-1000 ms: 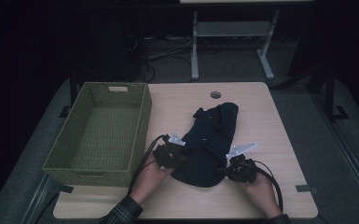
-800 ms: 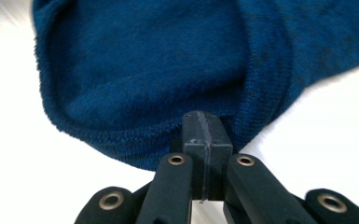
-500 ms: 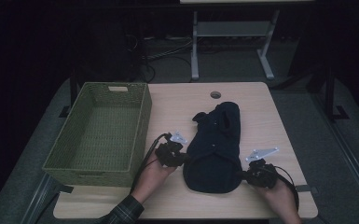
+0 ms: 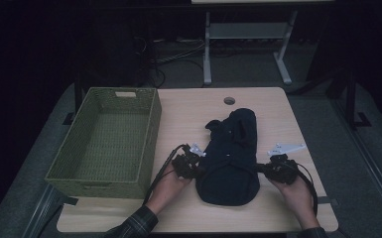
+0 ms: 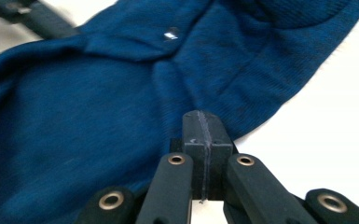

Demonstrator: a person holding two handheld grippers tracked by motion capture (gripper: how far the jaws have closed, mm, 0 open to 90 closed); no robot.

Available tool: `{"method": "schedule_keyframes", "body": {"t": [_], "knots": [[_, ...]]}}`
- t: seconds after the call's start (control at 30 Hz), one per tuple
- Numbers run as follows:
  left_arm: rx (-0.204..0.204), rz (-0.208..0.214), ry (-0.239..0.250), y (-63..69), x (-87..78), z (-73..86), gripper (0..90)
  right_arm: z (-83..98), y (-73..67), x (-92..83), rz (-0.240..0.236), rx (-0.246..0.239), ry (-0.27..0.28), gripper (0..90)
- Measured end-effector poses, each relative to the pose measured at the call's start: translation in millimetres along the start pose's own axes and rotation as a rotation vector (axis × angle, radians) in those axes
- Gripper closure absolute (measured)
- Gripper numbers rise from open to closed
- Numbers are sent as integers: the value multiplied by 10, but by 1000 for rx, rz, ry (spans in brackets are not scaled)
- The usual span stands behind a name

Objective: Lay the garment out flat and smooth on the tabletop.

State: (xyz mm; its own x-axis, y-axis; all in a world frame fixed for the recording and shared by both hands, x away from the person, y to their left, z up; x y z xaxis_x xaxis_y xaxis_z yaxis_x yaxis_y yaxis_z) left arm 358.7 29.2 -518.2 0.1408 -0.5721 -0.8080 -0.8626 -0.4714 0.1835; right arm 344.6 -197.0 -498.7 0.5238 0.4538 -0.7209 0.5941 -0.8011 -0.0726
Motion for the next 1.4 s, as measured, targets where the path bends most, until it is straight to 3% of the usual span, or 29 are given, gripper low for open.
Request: {"method": "schedule_keyframes", "body": {"t": [0.1,0.2,0.43,0.57,0.7,0.8,0.83,0.9,1.03,1.07,1.13,1.17,1.27,1.4], "knots": [[1,15,-2,20,-6,19,878,19,62,182,-7,10,-35,900],[-2,23,-1,45,-10,32,878,59,38,220,-12,5,-56,900],[8,60,-15,206,-59,146,878,216,-116,140,-25,-23,-99,900],[25,94,-29,367,-92,241,877,321,-232,39,-25,-44,-124,900],[30,118,-28,420,-133,257,858,356,-264,-21,-21,-57,-124,900],[13,107,36,368,-215,134,856,283,-239,-106,-23,-47,-82,900],[19,100,41,342,-231,102,858,184,-191,-142,-16,-37,-49,900],[12,83,72,281,-253,-1,859,135,-160,-148,-9,-35,-39,900],[7,45,113,124,-254,-223,869,-49,0,-101,21,-25,-7,900],[9,33,122,87,-260,-279,874,-181,127,-65,42,-5,12,900],[6,23,150,21,-284,-424,882,-275,206,-56,51,9,29,900],[6,23,150,21,-284,-424,883,-275,206,-56,51,9,29,900],[7,8,199,-54,-333,-679,888,-496,343,-48,63,24,67,900],[21,-6,218,-110,-340,-863,891,-667,422,27,58,36,69,900]]}}
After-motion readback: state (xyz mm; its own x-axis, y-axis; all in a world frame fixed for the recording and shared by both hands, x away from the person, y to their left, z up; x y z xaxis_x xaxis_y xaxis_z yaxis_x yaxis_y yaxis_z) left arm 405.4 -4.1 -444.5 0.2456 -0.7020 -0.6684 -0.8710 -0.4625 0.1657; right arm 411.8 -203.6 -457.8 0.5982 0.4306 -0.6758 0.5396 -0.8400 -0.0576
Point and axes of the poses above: each handheld gripper's, and its own axes: x roughly forward along the jaws, z roughly out of its underside, y roughly to its right, the point moved 8 cm from there along x, roughly forward along the jaws, and after that the axes turned 5 degrees about z, right-handed, at the moved point
